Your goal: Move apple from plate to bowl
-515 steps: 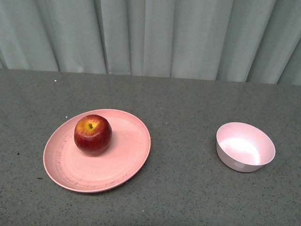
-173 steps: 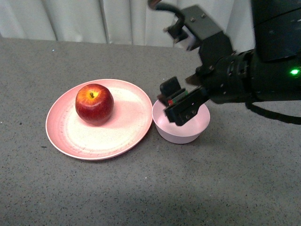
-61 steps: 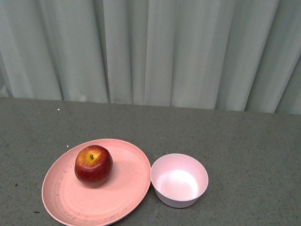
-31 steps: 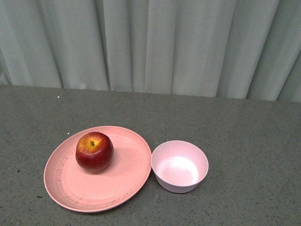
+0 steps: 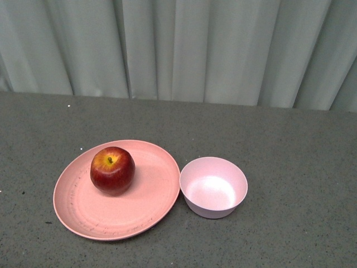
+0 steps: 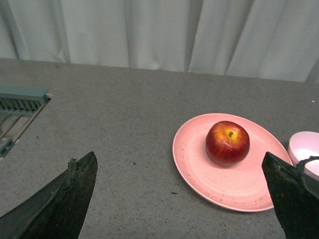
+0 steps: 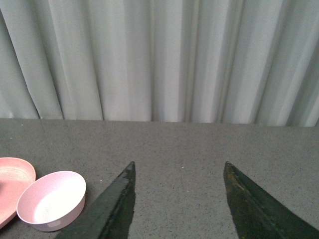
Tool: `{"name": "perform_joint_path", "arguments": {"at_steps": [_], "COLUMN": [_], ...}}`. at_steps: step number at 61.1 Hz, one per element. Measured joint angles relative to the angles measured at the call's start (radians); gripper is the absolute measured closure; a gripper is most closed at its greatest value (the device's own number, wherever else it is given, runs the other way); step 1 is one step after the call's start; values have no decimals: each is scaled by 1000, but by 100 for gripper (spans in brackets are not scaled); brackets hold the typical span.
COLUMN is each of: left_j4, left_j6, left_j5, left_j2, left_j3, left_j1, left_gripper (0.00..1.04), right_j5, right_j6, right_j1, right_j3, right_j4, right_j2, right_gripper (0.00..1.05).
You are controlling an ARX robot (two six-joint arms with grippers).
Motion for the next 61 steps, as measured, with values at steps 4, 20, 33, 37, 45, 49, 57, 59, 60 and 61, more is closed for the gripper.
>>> {"name": "perform_joint_path", "arguments": {"at_steps": [4,20,33,37,45,49,57,59,60,61], "left_j4": [117,460,570,563,510,487,470,469,469,468], "left_j6": [-3,-41,-30,-28,-34,-34,-38,-38,-39,-42], "left_j5": [17,66,82,88,84,82,60,57,53,51], "left_j2": [140,688,1073,1170,1347,1400,1489,1511,1525,1532], "left_j3": [25,165,321,375,505,557,642,660,671,676], "left_j1": [15,16,-69,-91,-140,-156,-180,-185,-188,-189], "left_gripper": [7,7,7,7,7,7,7,7,7,7], "right_j5": [0,0,0,0,0,0,0,0,0,0], "right_j6": [0,1,1,1,1,1,1,1,1,1], "right_j1": [0,0,0,0,0,0,0,0,0,0], "right_j3": [0,0,0,0,0,0,0,0,0,0], "right_j4": [0,0,0,0,0,0,0,0,0,0], "right_j2": [0,0,0,0,0,0,0,0,0,0], "right_gripper": [31,10,9,9,9,9,9,9,9,9]}}
